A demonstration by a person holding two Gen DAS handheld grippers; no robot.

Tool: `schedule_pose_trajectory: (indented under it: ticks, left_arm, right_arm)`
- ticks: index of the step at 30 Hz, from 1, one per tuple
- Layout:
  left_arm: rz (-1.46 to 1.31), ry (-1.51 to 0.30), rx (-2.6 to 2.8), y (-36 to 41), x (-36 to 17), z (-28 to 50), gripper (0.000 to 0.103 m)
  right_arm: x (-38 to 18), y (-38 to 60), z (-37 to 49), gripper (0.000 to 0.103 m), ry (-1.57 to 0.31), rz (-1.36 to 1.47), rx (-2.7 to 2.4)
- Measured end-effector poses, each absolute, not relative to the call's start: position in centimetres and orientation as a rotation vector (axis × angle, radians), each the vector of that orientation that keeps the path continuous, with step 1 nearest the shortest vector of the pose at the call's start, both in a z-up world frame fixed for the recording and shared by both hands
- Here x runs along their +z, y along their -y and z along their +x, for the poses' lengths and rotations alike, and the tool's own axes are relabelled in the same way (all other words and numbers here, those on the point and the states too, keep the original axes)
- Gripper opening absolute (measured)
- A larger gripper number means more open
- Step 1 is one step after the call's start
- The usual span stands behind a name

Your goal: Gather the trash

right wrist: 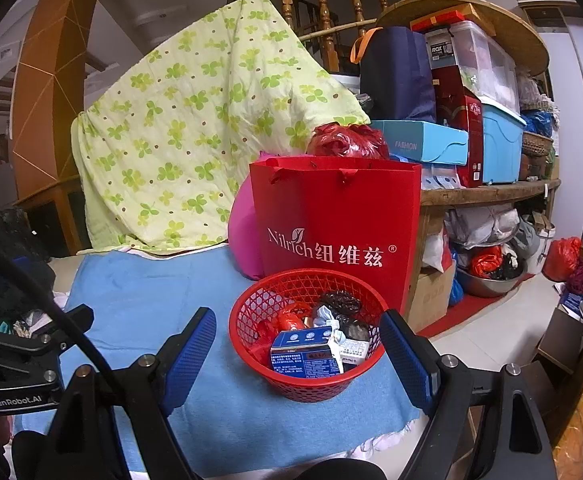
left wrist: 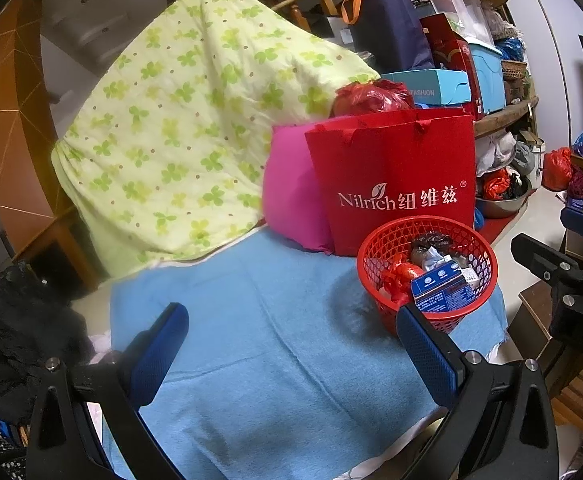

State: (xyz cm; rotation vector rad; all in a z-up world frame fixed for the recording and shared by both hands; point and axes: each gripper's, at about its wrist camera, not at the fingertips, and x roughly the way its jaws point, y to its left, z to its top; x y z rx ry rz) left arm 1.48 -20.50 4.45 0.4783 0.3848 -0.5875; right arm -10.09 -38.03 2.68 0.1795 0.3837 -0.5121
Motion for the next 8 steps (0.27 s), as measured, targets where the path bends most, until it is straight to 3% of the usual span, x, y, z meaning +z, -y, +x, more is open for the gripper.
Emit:
schedule_pose_trajectory:
  ticks: [8]
  left_arm:
    - [0.428,-0.392,-0.561,18.7,4.0,4.0,0.103]
  right_arm:
    - [2.6,37.0,-8.4,0.086,-0.396,0.146,-0.506]
